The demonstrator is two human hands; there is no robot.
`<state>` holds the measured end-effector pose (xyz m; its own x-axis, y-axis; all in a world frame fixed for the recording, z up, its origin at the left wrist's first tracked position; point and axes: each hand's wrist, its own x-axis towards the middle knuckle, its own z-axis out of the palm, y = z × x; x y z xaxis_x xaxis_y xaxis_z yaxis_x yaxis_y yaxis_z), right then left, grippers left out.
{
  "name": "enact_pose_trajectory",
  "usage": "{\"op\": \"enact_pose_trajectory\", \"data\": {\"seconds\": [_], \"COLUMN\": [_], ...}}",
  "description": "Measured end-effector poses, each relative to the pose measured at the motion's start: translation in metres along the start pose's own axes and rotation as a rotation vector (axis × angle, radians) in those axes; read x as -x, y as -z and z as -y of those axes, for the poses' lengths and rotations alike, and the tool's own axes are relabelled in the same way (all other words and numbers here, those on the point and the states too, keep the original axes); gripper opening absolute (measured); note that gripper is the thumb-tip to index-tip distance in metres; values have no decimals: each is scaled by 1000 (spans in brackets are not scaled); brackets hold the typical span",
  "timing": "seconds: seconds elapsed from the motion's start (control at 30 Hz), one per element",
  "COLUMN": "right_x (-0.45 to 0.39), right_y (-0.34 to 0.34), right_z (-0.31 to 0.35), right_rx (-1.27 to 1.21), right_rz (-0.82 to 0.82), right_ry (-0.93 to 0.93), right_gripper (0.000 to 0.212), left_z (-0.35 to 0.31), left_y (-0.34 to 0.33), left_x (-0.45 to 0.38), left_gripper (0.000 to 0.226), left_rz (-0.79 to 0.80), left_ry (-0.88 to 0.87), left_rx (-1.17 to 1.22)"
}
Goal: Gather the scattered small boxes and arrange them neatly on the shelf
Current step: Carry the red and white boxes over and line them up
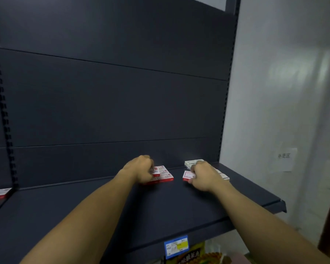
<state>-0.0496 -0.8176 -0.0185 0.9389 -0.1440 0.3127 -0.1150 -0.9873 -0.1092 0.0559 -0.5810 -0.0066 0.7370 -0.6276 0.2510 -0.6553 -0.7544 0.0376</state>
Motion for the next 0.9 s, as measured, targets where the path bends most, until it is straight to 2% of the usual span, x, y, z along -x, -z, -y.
{"op": "enact_pose_trajectory", "data": {"seconds": [0.2, 0.5, 0.77, 0.9], "right_x": [-29, -51, -60, -66], "right_y": [-34, -69, -93, -103], "right_z": [-4, -3, 1, 0], "right_rx": [-106, -179, -301, -356], "right_rz": [-46, -118, -110, -118], "right_ry": [139, 379, 449, 466], "right_gripper": [38, 43, 50, 50], "left_z": [6, -4, -15, -12], "left_y": [-28, -52, -81, -87], "left_x": [4, 12, 15, 13], "left_gripper": [25, 31, 33, 41], "left_rz": [-49, -116, -277, -312], "left_ry": [18, 83, 107, 114], "left_rx": [21, 25, 41, 61]}}
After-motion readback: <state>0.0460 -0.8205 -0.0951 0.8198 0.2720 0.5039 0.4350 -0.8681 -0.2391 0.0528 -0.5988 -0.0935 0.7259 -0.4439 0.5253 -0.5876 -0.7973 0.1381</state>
